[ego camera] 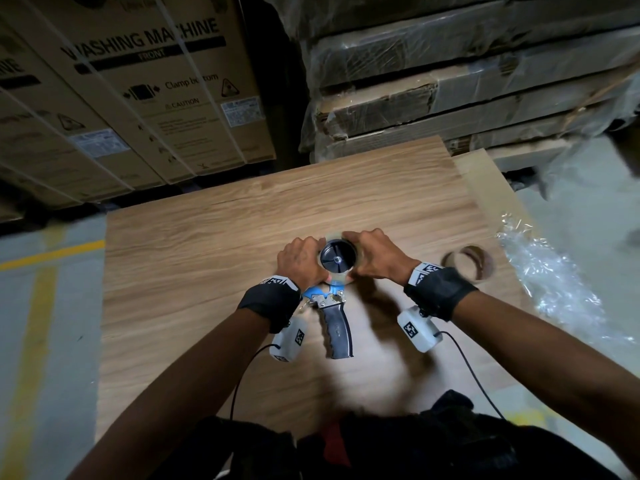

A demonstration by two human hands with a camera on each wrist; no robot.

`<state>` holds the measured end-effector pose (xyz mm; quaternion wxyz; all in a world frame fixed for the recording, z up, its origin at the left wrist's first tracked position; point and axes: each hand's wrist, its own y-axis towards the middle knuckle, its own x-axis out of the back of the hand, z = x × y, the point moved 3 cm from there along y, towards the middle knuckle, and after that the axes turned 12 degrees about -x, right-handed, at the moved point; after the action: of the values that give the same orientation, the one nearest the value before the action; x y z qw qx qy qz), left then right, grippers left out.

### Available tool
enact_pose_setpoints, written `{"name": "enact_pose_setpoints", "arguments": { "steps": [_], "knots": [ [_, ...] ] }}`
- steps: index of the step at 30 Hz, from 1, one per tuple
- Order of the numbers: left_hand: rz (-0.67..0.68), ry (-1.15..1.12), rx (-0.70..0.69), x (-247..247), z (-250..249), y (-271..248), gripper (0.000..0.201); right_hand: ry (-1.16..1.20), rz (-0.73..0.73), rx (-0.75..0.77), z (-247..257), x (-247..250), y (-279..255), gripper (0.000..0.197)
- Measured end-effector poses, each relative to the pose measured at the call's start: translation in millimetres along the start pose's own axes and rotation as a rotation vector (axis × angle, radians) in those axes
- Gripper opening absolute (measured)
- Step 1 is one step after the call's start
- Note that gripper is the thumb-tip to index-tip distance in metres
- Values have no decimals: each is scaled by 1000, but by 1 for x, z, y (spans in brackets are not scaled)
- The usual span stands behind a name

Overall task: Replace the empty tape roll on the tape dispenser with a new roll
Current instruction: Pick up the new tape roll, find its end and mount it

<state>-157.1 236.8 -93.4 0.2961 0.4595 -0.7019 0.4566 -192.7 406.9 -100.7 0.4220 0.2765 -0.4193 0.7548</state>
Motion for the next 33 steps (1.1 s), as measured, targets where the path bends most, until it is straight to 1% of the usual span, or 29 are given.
{"name": "enact_pose_setpoints", "arguments": {
  "steps": [5,11,18,23,27,30,33],
  "knots": [
    [-1,2,-6,-1,1,2,89,-7,4,-10,0,-2,-1,63],
    [-24,-1,-18,-3,2,1,82,0,2,-27,0,-2,-3,60],
    [-20,22,-44,-8,3,2,85,11,13,-53,0,-4,-2,65],
    [-12,35,-55,-10,3,5,83,15,43,-67,0,-2,-3,68],
    [-6,31,-70,-10,5,6,84,19,69,-85,2,1,-6,72],
    [6,66,-121,-10,9,3,89,38,76,-96,6,7,-12,78],
    [-26,73,-136,-13,14,-7,90,49,73,-96,10,7,-18,84]
  ]
}}
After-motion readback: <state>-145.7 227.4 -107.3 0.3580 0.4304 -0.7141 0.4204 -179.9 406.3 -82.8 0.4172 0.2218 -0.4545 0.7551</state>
